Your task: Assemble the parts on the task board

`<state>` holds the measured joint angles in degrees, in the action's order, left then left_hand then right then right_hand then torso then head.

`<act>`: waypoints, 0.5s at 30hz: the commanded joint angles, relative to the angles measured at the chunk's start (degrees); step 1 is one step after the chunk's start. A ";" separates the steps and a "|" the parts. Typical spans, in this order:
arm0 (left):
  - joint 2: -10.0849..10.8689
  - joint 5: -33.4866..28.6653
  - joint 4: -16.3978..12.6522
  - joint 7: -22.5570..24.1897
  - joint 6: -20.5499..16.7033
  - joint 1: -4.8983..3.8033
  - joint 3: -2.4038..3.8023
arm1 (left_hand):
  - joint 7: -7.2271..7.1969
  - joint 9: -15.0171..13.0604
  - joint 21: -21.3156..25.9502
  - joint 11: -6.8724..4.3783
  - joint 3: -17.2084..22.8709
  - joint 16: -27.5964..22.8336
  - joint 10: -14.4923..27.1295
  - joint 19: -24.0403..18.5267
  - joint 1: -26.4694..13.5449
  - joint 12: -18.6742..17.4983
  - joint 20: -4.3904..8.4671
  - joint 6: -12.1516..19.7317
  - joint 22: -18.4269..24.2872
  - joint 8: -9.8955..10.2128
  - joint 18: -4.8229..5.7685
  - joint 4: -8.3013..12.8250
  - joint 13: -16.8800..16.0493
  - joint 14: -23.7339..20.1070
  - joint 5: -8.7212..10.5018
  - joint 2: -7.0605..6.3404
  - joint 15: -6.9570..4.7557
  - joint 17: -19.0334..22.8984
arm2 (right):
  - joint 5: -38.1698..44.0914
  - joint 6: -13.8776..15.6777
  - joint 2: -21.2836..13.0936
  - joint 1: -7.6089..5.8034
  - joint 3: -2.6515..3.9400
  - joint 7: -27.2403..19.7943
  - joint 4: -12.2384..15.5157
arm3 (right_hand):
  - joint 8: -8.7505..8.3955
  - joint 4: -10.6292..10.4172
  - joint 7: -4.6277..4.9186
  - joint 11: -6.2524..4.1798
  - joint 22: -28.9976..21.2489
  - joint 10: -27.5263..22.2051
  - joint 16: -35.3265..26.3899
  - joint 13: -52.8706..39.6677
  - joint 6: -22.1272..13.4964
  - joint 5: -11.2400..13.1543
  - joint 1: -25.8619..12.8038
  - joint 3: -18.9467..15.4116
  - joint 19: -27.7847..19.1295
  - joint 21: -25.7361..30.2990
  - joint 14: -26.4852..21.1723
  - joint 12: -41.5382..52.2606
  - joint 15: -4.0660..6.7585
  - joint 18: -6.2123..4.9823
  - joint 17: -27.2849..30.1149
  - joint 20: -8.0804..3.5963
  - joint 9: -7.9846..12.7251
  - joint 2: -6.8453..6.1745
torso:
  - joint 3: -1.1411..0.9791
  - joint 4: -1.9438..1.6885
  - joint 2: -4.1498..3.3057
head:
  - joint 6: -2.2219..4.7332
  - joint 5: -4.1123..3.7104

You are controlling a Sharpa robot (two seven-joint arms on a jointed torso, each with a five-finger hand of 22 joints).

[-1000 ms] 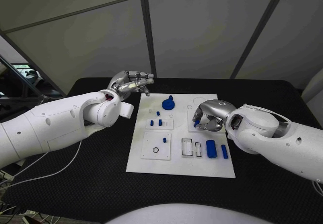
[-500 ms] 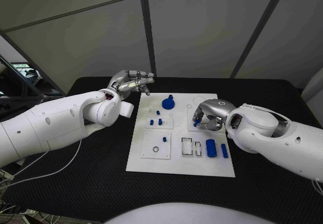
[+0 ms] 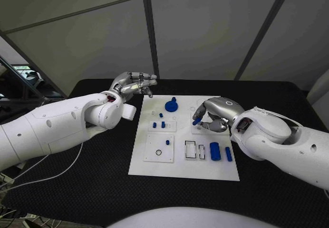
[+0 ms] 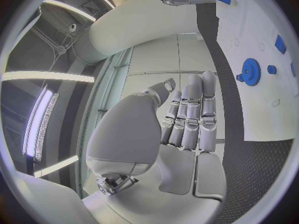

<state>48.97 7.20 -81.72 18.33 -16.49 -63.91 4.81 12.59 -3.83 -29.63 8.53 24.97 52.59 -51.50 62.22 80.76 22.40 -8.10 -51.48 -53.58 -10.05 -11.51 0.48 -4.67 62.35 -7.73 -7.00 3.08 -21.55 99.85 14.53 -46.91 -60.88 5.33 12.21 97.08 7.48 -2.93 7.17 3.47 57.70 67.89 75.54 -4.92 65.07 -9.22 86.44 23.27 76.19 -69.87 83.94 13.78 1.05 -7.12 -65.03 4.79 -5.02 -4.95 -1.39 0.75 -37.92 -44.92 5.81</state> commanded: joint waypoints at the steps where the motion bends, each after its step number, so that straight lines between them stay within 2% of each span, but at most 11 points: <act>1: 0.00 -0.09 0.08 0.36 0.64 -0.11 0.06 | 0.00 0.00 0.37 -0.06 -0.17 -0.32 0.29 -0.33 0.19 0.24 -0.13 0.20 0.09 0.18 1.09 0.14 0.05 -0.31 0.04 0.51 0.08 0.08 | -2.38 4.38 -0.57 -0.11 0.08 -0.80 3.03 | 0.29 0.06 0.28 -0.22 0.04 0.76 0.13 -0.24 0.12 -0.43 0.10 0.30 0.31 -0.31 1.82 -0.09 0.39 0.83 0.02 -0.16 -0.54 0.54 | -0.04 -0.03 -0.03 | 0.10 0.08; 5: -0.18 -0.08 0.16 0.38 0.67 -0.11 0.06 | 0.00 0.00 0.37 -0.06 -0.17 -0.32 0.29 -0.33 0.19 0.24 -0.13 0.20 0.09 0.18 1.09 0.14 0.05 -0.31 0.04 0.51 0.08 0.08 | -4.13 4.61 -0.20 -0.11 0.10 -1.32 5.44 | 0.27 0.16 0.32 -0.19 0.04 0.77 0.07 -0.28 0.09 -0.65 0.01 0.40 0.29 -0.32 1.80 -0.21 0.38 0.83 0.11 -0.17 -0.55 0.42 | 0.05 -0.10 -0.06 | 0.14 0.13; 8: -0.33 -0.08 0.22 0.39 0.70 -0.11 0.06 | 0.00 0.00 0.37 -0.06 -0.17 -0.32 0.29 -0.33 0.19 0.24 -0.13 0.20 0.09 0.18 1.09 0.14 0.05 -0.31 0.04 0.51 0.08 0.08 | -5.14 4.48 0.92 -0.11 0.10 -1.85 6.02 | 0.25 0.22 0.36 -0.17 0.10 0.77 0.07 -0.30 0.06 -0.79 -0.03 0.47 0.31 -0.36 1.80 -0.28 0.37 0.84 0.11 -0.17 -0.56 0.38 | 0.04 -0.10 -0.08 | 0.08 0.29; 12: -0.57 -0.08 0.25 0.42 0.78 -0.11 0.06 | -0.02 -0.03 0.38 -0.06 -0.16 -0.32 0.34 -0.35 0.25 0.31 -0.14 0.14 0.09 0.08 1.09 0.18 0.04 -0.35 0.03 0.61 0.09 0.11 | -5.95 3.85 3.61 -0.07 0.04 -2.75 5.61 | 0.23 0.29 0.39 -0.15 0.07 0.77 0.09 -0.32 0.02 -0.91 -0.07 0.54 0.30 -0.35 1.80 -0.36 0.36 0.84 0.08 -0.17 -0.56 0.35 | 0.08 -0.11 -0.10 | -0.13 0.94; 15: -0.75 -0.08 0.27 0.42 0.83 -0.11 0.06 | -0.02 -0.03 0.38 -0.06 -0.16 -0.32 0.34 -0.35 0.25 0.31 -0.14 0.14 0.09 0.08 1.09 0.18 0.04 -0.35 0.03 0.61 0.09 0.11 | -6.22 3.21 5.67 0.09 -0.59 -3.52 4.92 | 0.21 0.32 0.41 -0.12 0.09 0.76 0.08 -0.33 -0.01 -1.00 -0.11 0.60 0.30 -0.36 1.80 -0.42 0.35 0.84 0.08 -0.17 -0.56 0.33 | 0.07 -0.19 -0.15 | -0.32 1.45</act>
<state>48.32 7.20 -81.43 18.33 -16.40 -63.90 4.81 12.59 -3.83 -29.63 8.53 24.97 52.58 -51.51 62.22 81.00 22.40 -8.10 -51.48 -53.59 -10.05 -11.51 0.48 -4.67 62.35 -7.73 -6.76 3.08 -21.49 95.31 17.42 -41.60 -60.87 4.85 10.52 102.31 7.41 -2.63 7.15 3.68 57.75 68.09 75.54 -5.22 65.04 -9.95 86.44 23.55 76.18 -69.87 83.94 13.74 1.05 -7.12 -64.97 4.79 -5.37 -4.93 -1.32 0.64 -38.02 -45.09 6.99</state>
